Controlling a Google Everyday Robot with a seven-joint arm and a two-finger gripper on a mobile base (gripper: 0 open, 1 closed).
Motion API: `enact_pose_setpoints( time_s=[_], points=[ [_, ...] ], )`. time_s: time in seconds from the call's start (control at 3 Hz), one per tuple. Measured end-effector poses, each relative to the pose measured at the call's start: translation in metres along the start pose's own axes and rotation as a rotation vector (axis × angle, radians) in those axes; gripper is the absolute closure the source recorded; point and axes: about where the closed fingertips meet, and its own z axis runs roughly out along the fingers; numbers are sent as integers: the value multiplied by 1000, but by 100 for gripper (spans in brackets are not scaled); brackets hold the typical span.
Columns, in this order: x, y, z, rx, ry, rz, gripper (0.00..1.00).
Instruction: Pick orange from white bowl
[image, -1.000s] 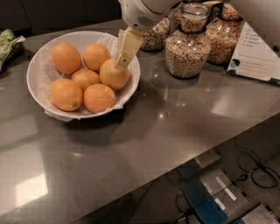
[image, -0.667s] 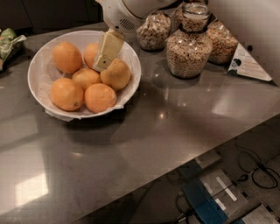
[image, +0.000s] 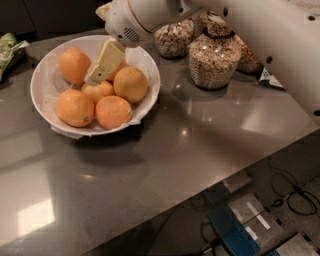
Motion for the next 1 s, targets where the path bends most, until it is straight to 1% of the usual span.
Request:
enact_pose_setpoints(
  time_s=[0.33, 0.67, 1.0],
  points=[
    [3, 2, 12, -4, -6, 14, 0],
    [3, 2, 43, -12, -26, 46, 0],
    [3, 2, 43, -12, -25, 46, 0]
  ],
)
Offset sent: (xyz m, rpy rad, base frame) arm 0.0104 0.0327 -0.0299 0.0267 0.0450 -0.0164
